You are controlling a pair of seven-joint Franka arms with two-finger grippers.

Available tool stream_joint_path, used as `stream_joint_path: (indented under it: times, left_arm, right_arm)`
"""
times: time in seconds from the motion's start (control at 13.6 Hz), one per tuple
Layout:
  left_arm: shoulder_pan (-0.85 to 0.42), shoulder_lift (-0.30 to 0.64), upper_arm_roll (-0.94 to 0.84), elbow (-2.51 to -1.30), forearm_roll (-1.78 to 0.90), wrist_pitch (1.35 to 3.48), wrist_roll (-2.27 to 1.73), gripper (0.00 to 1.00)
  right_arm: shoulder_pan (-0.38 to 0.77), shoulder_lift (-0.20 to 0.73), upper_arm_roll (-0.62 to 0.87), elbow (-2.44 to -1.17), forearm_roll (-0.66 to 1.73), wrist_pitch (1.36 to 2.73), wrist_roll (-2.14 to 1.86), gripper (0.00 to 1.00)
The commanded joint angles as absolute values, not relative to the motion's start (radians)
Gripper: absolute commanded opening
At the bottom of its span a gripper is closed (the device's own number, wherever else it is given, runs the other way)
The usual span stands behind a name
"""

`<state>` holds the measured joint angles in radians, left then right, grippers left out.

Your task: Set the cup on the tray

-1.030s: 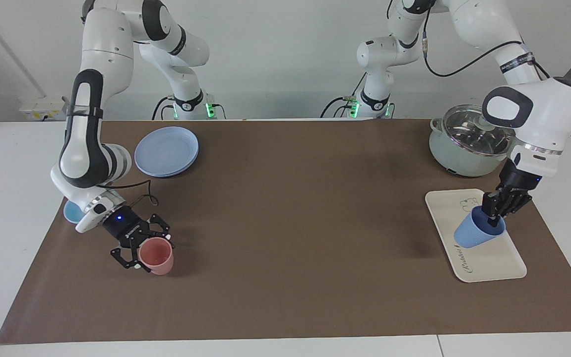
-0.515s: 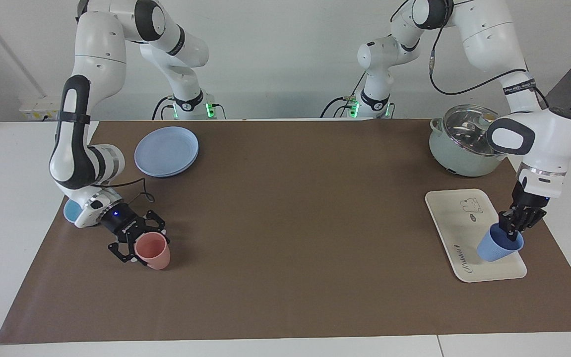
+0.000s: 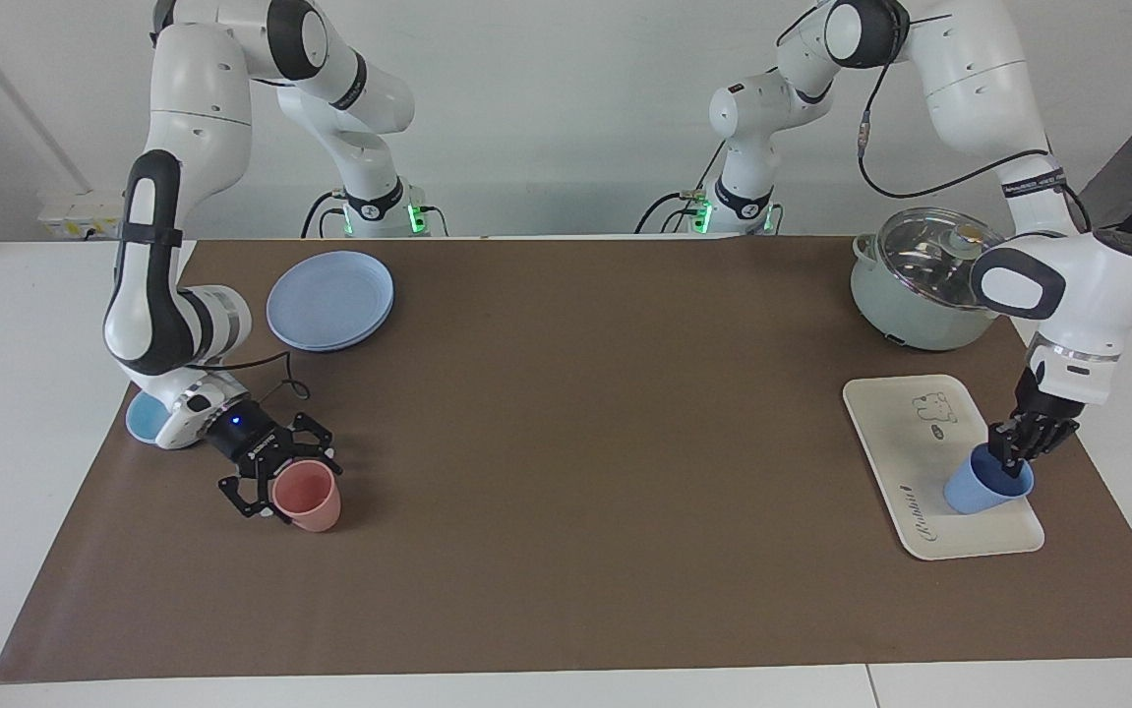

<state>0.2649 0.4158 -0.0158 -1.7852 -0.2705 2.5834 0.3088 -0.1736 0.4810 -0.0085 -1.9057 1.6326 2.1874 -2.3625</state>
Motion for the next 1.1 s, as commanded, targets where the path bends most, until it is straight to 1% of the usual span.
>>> stream_joint_path:
  times: [0.0, 0.22, 0.29, 0.44, 0.52, 0.59, 0.66, 0.74, 0.81, 0.88, 1.03]
  left_arm:
    - [0.27, 0.41, -0.021, -1.778, -0.255, 2.528, 0.249, 0.0]
    - [0.272, 0.405, -0.021, -1.769, -0.277, 2.465, 0.226, 0.0]
    - [0.272, 0.405, -0.021, -1.77, -0.29, 2.464, 0.222, 0.0]
    - [0.27, 0.405, -0.021, -1.772, -0.29, 2.471, 0.222, 0.0]
    - [0.267, 0.406, -0.021, -1.77, -0.288, 2.479, 0.224, 0.01]
    - [0.267, 0.407, -0.021, -1.766, -0.285, 2.479, 0.224, 0.19]
    - [0.264, 0.408, -0.02, -1.764, -0.276, 2.48, 0.222, 0.48]
    - [0.259, 0.41, -0.02, -1.752, -0.276, 2.477, 0.219, 0.67]
    - [0.258, 0.413, -0.02, -1.734, -0.276, 2.47, 0.219, 0.78]
    - [0.259, 0.414, -0.018, -1.717, -0.275, 2.462, 0.219, 0.84]
    - [0.253, 0.413, -0.02, -1.672, -0.243, 2.395, 0.216, 0.89]
  right_arm:
    - [-0.184, 0.451, 0.003, -1.937, 1.677, 2.174, -2.402, 1.0]
    - [-0.187, 0.443, 0.003, -1.93, 1.709, 2.116, -2.401, 1.0]
    - [-0.186, 0.433, 0.002, -1.922, 1.709, 2.117, -2.399, 1.0]
    - [-0.17, 0.375, 0.002, -1.924, 1.707, 2.144, -2.36, 1.0]
    - [-0.164, 0.321, 0.0, -1.927, 1.691, 2.184, -2.295, 1.0]
    - [-0.147, 0.266, 0.0, -1.936, 1.662, 2.236, -2.202, 1.0]
    - [-0.118, 0.232, -0.002, -1.934, 1.601, 2.273, -2.09, 1.0]
    - [-0.109, 0.201, -0.002, -1.93, 1.519, 2.305, -1.962, 1.0]
    - [-0.083, 0.183, -0.003, -1.924, 1.429, 2.339, -1.837, 1.0]
    - [-0.065, 0.167, -0.005, -1.919, 1.325, 2.368, -1.713, 1.0]
    - [-0.042, 0.156, -0.006, -1.91, 1.093, 2.411, -1.512, 1.0]
